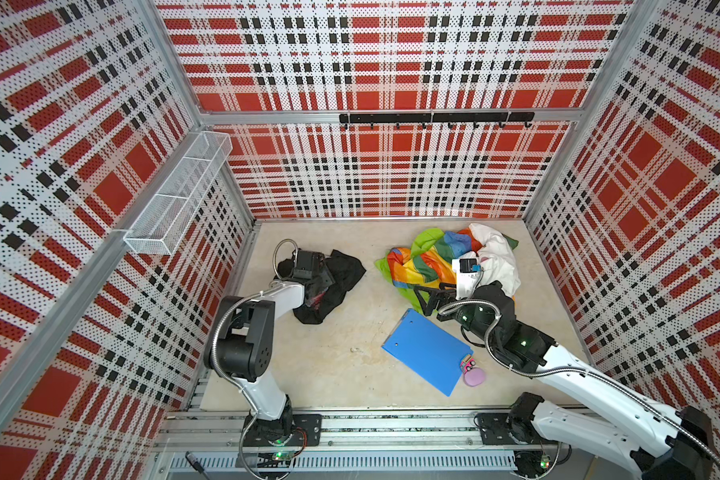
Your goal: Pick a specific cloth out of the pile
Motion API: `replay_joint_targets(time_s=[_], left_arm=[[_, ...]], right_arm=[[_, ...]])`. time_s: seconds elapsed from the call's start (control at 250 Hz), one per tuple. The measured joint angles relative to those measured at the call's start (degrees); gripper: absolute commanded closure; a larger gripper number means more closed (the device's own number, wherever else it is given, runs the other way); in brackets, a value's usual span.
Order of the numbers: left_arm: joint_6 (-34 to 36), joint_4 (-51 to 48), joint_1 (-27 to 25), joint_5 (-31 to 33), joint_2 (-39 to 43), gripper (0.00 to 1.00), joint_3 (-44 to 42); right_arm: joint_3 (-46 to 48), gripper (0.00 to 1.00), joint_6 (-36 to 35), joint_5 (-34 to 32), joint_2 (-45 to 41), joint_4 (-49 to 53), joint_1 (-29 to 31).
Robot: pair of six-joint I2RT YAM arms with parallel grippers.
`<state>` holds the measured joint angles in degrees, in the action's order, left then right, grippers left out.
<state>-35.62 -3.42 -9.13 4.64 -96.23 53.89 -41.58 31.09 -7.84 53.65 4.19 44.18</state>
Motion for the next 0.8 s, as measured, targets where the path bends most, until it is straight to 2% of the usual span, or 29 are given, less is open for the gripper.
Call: replay_joint_targets(time_s=[0.144,0.384,0.588,0.684,0.8], left_arm=[[1.7,-1.0,-0.8,-0.4,9.0,0.00,0.0],[8.2,-1.6,-2.0,-0.7,28.4,0.01,-2.8],[11.7,-1.7,-2.1,3.8,39.5,0.01,-8.3],[12.3,-0.6,-1.9,6.9,41.0,0.01,-12.9],[14.3,2.5,-1.4,10.4,41.0,0.01,-20.2]], right_arm=[[-0.1,0.00,-2.6,-0.2,-1.4,1.7,0.0],[-0.9,0.00,-5.7,-6.1,-4.4,6.7,0.0],[-0.9,0.00,-8.2,-15.5,-6.9,9.8,-0.6],[0.8,0.00,-10.0,-17.6,-8.3,8.7,-5.2],[5.8,0.00,-12.4,-16.5,-9.5,4.6,-15.5]])
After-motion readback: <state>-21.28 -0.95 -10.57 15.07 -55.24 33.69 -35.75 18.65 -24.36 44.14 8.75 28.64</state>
